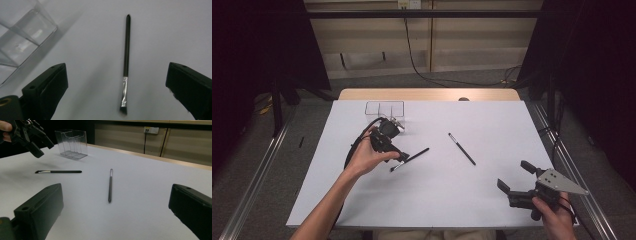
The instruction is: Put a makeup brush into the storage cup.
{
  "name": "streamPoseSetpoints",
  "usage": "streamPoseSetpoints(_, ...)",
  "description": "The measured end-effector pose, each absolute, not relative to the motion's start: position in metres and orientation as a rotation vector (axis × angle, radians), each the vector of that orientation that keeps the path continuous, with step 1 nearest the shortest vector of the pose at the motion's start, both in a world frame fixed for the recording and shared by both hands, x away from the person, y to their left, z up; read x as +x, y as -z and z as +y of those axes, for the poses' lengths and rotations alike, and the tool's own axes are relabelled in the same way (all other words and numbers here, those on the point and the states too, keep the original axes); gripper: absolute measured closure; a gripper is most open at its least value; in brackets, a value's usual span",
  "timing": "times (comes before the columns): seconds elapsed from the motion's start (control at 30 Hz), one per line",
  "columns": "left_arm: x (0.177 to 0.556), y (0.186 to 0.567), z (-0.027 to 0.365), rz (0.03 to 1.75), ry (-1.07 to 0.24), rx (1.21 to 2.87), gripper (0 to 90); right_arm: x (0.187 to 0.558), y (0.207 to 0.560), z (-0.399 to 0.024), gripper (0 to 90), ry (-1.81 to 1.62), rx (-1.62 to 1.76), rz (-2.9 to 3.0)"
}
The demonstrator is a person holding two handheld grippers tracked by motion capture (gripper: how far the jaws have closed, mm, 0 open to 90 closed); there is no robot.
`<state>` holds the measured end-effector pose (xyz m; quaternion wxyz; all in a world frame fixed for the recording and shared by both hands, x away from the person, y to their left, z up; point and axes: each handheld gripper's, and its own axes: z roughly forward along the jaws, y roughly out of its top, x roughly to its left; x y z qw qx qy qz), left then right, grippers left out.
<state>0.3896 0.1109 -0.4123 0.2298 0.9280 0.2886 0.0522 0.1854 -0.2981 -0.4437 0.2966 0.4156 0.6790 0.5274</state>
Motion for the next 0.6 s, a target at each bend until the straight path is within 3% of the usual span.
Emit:
streamPoseSetpoints(0.13, 0.394, 0.419, 0.109, 0.804, -0.104, 2.616, 6.9, 0.186, 0.443, -0.298, 0.0, -1.404, 1.099, 1.81)
streamPoseSetpoints(0.33, 0.39, 0.424, 0.1, 0.76, -0.078, 2.692, 27.9, 0.185, 0.443, -0.299, 0.0, -1.401, 1.106, 1.814)
streamPoseSetpoints(0.4, 0.391, 0.425, 0.097, 0.778, -0.064, 2.702, 28.9, 0.185, 0.444, -0.299, 0.0, -1.401, 1.105, 1.815)
streamPoseSetpoints(0.53, 0.394, 0.429, 0.095, 0.774, -0.01, 2.741, 39.7, 0.185, 0.443, -0.299, 0.0, -1.401, 1.102, 1.816)
streamPoseSetpoints(0.6, 0.394, 0.431, 0.095, 0.785, -0.004, 2.755, 39.9, 0.185, 0.443, -0.299, 0.0, -1.403, 1.101, 1.813)
